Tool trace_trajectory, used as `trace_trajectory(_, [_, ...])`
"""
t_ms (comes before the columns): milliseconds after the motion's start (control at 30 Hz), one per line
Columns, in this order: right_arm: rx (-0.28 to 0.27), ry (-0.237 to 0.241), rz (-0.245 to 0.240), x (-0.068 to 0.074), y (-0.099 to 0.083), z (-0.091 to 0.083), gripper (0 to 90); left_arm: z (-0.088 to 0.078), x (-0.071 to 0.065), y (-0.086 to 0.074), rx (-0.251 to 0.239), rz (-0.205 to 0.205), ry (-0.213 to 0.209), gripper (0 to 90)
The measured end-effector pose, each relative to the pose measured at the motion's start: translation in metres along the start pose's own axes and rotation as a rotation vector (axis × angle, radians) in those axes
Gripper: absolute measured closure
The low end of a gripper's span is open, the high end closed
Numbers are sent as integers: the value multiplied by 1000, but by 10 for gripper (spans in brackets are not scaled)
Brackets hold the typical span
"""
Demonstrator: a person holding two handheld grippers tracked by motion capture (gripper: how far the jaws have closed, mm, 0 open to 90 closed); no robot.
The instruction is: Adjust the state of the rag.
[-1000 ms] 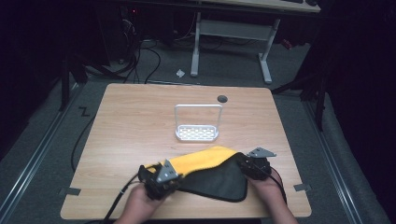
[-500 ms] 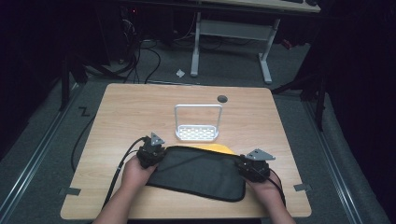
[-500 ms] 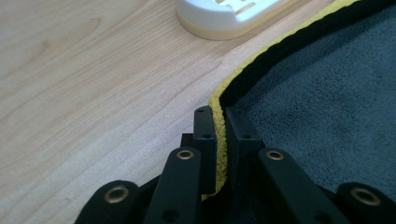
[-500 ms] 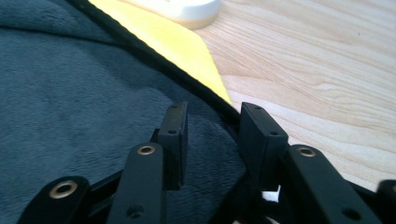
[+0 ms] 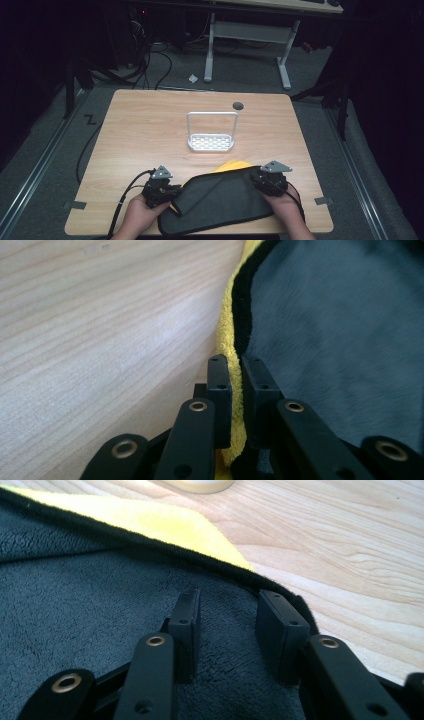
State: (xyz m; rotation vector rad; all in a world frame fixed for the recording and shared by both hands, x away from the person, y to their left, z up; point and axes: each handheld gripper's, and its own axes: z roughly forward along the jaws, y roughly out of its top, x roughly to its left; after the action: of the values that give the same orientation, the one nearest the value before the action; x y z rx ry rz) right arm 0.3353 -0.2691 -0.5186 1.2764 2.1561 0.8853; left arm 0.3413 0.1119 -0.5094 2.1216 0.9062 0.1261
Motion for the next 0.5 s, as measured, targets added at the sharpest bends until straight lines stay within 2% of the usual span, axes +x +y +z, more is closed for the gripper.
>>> trace_trajectory(33, [-9, -5, -3, 0, 1, -2, 632, -5, 12, 9, -40, -8, 48, 831])
trace_trajectory(67, [-9, -5, -3, 0, 1, -2, 632, -5, 12, 9, -40, -8, 48, 831])
trace_trajectory(100, [-10, -9, 0, 1, 0, -4, 633, -4, 26, 17, -50, -15, 93, 831])
trace_trajectory(133, [-10, -9, 0, 1, 0, -4, 633, -4, 26, 17, -50, -15, 93, 831])
trace_trajectory(167, [-8, -10, 3, 0, -1, -4, 636, 2, 43, 25, -48, -20, 155, 830])
trace_trajectory(200, [-8, -8, 3, 0, -1, -3, 637, 2, 43, 25, -48, -20, 155, 829])
trace_trajectory(233, [-6, -5, 3, 0, -1, -3, 637, 8, 55, 30, -41, -34, 185, 826])
trace_trajectory(267, [-6, -5, 3, 0, -1, -3, 637, 8, 55, 30, -41, -34, 185, 825])
trace_trajectory(300, [-4, -1, 7, 0, -1, -2, 638, 15, 66, 33, -20, -42, 225, 822])
trace_trajectory(367, [-5, 4, 2, 1, -1, -2, 637, 18, 71, 33, -17, -50, 239, 798])
trace_trajectory(400, [-5, 4, 2, 1, -1, -2, 637, 20, 75, 32, -17, -74, 254, 798])
trace_trajectory(433, [-11, 6, 2, 0, -1, -3, 636, 21, 80, 31, 2, -100, 268, 707])
trace_trajectory(467, [-11, 6, 2, 0, -1, -3, 636, 21, 80, 31, 2, -100, 268, 661])
trace_trajectory(500, [-13, 5, -2, -1, -1, -3, 634, 19, 80, 31, 6, -101, 285, 661])
